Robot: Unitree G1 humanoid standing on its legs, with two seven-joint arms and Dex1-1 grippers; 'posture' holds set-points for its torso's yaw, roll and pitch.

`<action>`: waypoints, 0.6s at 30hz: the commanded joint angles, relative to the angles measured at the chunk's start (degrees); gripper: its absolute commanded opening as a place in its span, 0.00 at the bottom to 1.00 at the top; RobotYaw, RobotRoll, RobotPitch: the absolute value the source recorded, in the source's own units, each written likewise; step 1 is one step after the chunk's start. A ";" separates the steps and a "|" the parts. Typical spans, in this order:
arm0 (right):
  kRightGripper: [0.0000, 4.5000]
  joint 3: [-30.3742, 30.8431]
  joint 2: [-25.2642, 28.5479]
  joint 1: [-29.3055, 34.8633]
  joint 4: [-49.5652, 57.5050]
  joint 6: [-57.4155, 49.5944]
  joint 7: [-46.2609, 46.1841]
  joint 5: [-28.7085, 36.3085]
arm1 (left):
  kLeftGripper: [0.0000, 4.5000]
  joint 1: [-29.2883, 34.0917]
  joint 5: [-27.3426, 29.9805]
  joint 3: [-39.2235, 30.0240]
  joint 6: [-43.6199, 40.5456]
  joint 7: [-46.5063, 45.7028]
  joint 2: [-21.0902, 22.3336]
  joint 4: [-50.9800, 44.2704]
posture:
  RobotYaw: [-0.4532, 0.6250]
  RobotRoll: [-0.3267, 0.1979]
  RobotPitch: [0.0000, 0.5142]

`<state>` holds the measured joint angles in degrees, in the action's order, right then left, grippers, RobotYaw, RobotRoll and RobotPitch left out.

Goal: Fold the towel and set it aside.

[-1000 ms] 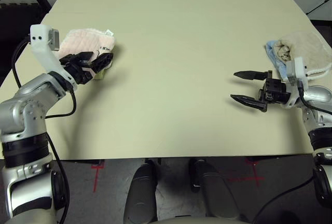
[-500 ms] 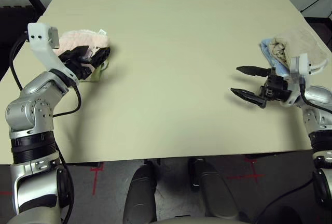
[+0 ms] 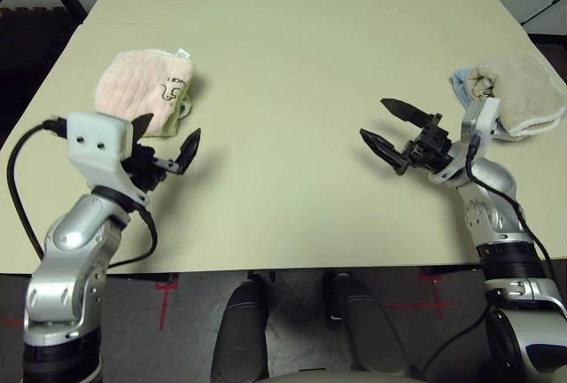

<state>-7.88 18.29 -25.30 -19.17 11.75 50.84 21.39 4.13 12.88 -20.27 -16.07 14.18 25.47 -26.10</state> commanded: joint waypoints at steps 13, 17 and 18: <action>1.00 -7.17 0.83 3.79 -4.85 2.90 -17.63 -2.08 | 0.99 0.78 -3.88 -2.71 4.68 -6.63 -4.63 5.27 | 0.35 0.62 0.35; 1.00 -8.14 1.13 6.29 -3.53 3.27 -19.41 -2.18 | 0.99 -2.29 -2.34 -2.15 4.36 -5.19 -3.91 6.77 | 0.33 0.62 0.35; 1.00 -8.27 1.11 6.76 -3.13 3.38 -19.93 -2.19 | 0.99 -3.08 -1.91 -2.07 4.15 -4.63 -3.65 7.08 | 0.32 0.62 0.36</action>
<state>-14.71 19.12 -19.81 -23.77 14.77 31.78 19.04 1.25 10.04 -22.57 -11.77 8.51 21.38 -19.69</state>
